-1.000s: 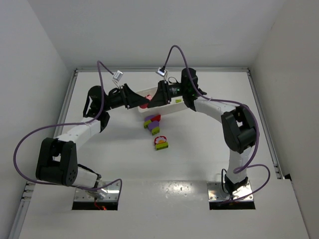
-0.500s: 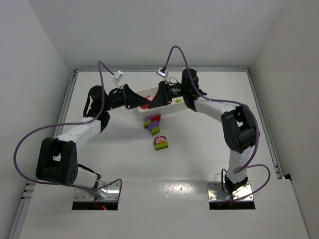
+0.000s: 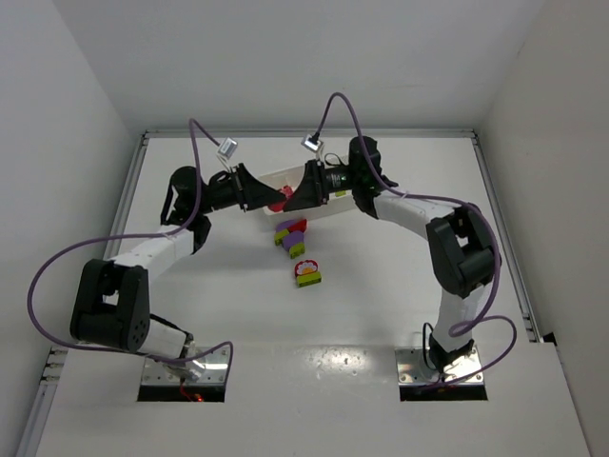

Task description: Sort the legos into containers by color

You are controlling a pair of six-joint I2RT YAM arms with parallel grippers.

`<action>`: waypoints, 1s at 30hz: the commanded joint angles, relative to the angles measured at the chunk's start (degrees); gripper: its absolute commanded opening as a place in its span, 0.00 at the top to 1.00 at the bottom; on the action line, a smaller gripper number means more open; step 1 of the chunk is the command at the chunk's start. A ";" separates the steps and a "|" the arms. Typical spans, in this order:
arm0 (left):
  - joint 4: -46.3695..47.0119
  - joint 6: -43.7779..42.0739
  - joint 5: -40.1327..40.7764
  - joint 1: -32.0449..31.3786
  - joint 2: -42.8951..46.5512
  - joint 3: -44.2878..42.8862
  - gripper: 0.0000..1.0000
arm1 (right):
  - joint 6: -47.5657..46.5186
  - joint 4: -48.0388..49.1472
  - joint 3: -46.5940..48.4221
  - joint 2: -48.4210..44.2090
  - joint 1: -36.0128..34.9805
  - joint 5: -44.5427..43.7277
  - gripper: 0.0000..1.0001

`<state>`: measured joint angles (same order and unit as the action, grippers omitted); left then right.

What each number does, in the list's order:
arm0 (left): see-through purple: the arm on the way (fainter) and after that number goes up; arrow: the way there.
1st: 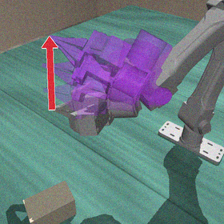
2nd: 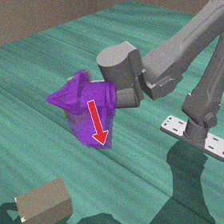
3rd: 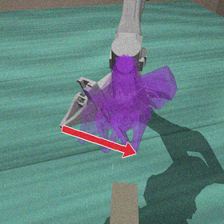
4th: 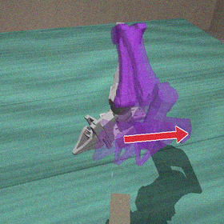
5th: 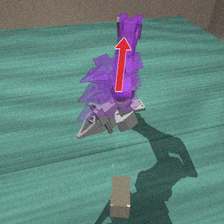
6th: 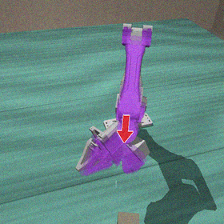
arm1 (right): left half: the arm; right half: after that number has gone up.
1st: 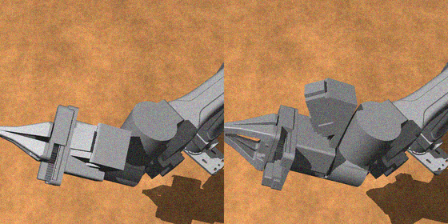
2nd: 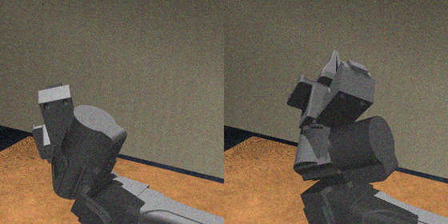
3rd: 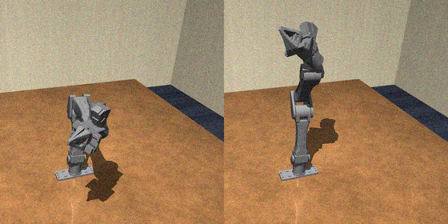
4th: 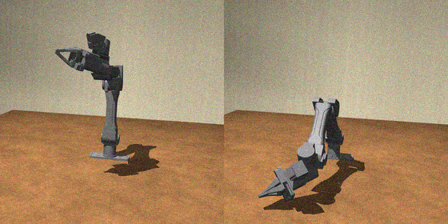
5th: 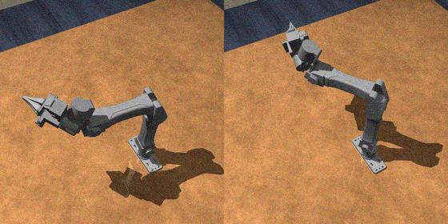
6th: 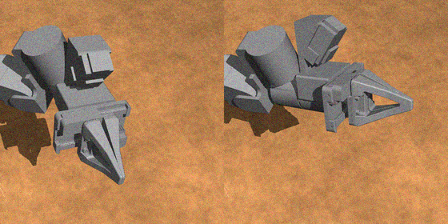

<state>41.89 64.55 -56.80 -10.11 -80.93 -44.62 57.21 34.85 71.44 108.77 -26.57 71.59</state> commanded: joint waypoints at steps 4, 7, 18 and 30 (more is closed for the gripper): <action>9.79 4.97 4.15 6.94 -3.87 -6.69 0.94 | -11.67 -9.00 -7.27 -9.18 1.08 1.62 1.00; 9.79 4.27 4.76 6.94 -6.25 -8.46 0.94 | -15.80 -13.92 -8.77 -11.03 2.13 1.62 1.00; -41.09 -32.47 29.52 -2.89 -13.46 -25.33 0.69 | -32.14 -34.91 1.49 -12.18 9.60 -17.68 1.00; -48.83 -34.06 42.20 -5.97 -19.79 -28.67 0.63 | -37.79 -39.95 8.19 -9.28 10.75 -26.24 1.00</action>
<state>-5.08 31.62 -18.41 -15.29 -100.44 -70.46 22.02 -4.49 76.84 98.45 -16.08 47.20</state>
